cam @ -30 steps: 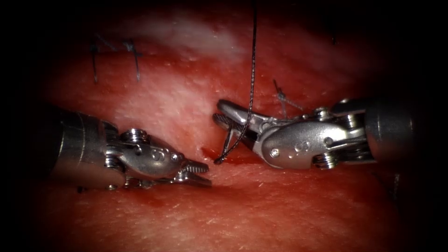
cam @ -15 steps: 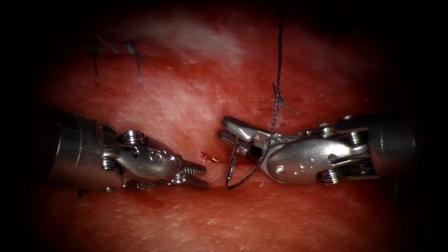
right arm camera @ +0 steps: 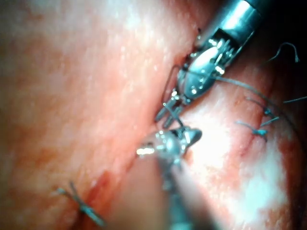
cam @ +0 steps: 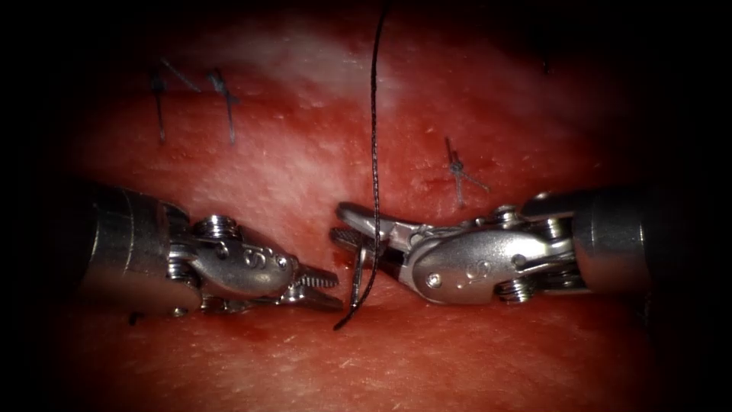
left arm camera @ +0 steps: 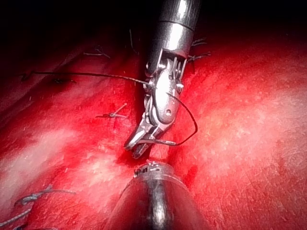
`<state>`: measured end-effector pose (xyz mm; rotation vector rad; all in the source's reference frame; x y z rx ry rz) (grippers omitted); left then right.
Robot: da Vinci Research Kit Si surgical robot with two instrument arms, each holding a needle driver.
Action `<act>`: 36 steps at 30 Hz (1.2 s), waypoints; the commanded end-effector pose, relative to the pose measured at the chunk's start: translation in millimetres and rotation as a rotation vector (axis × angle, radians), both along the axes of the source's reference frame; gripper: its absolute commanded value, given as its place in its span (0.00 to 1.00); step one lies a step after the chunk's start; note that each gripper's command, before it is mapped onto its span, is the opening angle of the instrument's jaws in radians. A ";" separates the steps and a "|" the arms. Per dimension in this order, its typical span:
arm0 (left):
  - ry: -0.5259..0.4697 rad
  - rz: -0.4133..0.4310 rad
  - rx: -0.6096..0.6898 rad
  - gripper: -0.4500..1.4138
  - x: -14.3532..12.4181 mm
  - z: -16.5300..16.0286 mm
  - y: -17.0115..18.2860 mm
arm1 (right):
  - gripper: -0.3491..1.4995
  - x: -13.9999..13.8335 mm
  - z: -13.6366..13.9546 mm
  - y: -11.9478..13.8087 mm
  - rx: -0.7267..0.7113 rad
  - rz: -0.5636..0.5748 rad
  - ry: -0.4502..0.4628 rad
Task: Wound Closure
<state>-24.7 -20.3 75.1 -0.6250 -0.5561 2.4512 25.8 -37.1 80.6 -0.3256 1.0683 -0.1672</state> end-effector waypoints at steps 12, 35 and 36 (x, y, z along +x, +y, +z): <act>-0.003 0.003 0.003 0.21 -0.2 0.2 -0.1 | 0.00 -1.9 0.9 -0.2 0.043 0.035 -0.078; -0.002 -0.004 0.011 0.19 -0.5 -0.1 -0.1 | 0.00 -2.8 2.3 0.4 0.150 0.130 -0.080; -0.002 -0.005 0.012 0.19 -0.6 -0.2 -0.1 | 0.00 -2.6 2.3 0.3 0.161 0.134 -0.073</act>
